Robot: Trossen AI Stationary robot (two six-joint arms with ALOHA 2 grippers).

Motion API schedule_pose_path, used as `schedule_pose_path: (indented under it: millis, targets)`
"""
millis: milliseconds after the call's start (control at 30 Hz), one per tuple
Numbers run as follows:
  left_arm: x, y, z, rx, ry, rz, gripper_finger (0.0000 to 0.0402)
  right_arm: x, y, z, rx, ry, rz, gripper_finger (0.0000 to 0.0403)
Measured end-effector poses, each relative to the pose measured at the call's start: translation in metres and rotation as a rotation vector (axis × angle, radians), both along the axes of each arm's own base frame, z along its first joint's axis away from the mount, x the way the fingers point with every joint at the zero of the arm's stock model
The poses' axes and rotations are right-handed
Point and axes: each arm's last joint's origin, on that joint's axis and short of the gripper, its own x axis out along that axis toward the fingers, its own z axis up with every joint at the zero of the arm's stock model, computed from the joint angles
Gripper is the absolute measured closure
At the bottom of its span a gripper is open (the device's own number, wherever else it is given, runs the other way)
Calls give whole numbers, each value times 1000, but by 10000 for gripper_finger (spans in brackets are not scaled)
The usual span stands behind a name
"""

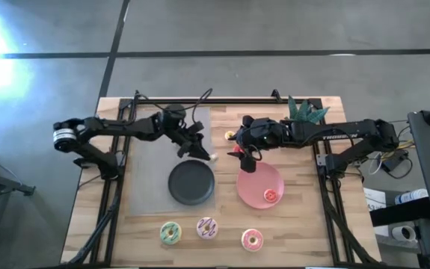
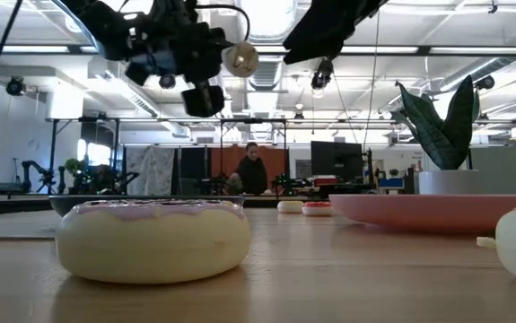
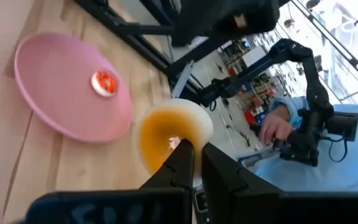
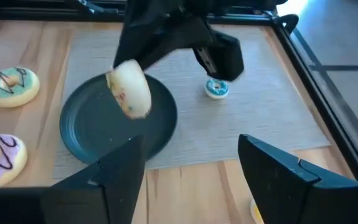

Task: Pick & Place donuts
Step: Put the small white donut onto the pink plate

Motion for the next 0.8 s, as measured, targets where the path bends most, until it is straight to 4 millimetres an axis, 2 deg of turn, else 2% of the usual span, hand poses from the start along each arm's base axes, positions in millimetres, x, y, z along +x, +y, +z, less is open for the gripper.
schedule_pose_path:
  millis: [267,500,800]
  targets:
    - [30,9,12,-2,-36,-46,401,0,4,-2,-11,11,68,163]
    - [53,11,12,-9,-42,-99,401,0,5,-3,-18,15,87,166]
    - [59,13,4,-10,-26,-102,401,-3,7,-7,17,64,129,168]
